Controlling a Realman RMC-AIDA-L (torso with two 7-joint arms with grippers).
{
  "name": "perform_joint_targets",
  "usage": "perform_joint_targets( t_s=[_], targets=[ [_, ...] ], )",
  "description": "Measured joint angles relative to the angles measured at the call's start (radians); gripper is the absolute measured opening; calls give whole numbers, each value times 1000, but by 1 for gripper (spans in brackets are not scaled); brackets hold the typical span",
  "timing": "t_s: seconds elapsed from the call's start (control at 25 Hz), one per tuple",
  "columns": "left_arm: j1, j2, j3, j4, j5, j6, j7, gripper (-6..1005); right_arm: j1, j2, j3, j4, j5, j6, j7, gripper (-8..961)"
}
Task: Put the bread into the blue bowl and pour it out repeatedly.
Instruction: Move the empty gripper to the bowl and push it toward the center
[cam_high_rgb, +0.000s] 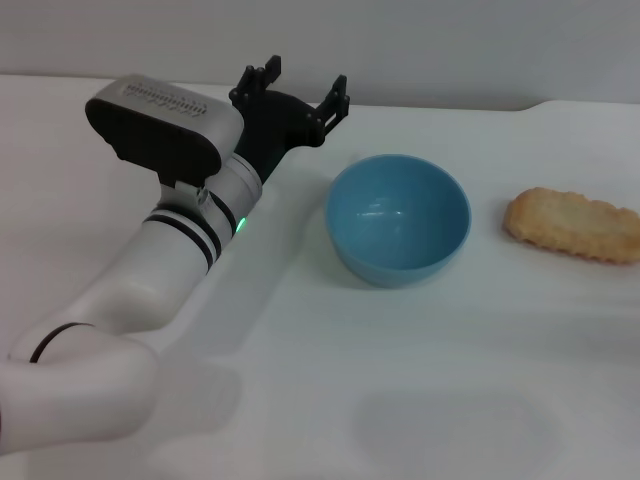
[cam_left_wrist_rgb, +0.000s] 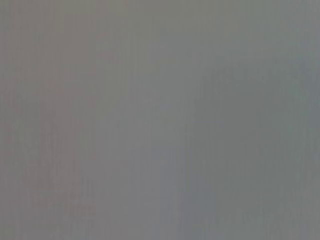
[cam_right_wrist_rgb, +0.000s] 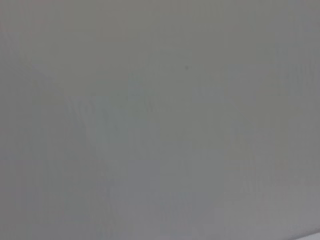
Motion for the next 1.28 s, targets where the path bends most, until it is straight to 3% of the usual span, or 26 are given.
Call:
perform_joint_targets(
  t_s=[0.4,0.6,0.8,0.88,0.92,1.04,1.28],
  targets=[
    [-4,1,12,4,0,21,1,813,5,0,38,26,2,3,5,693],
    [-8,13,-84,73,5,185,2,813,8,-2,51,31,2,16,5,693],
    [-35,35,-307,191,98,532,8,812,6,-2,55,31,3,23,8,692],
    [-54,33,-512,271,181,827,53,812,6,-2,55,30,3,24,8,692],
    [-58,32,-545,283,192,871,62,812,6,-2,55,29,3,24,8,691],
    [-113,23,-783,333,230,1209,152,812,5,-3,55,28,3,24,8,691],
    [-201,24,-947,308,233,1503,220,812,1,-4,54,22,3,24,8,690]
  ],
)
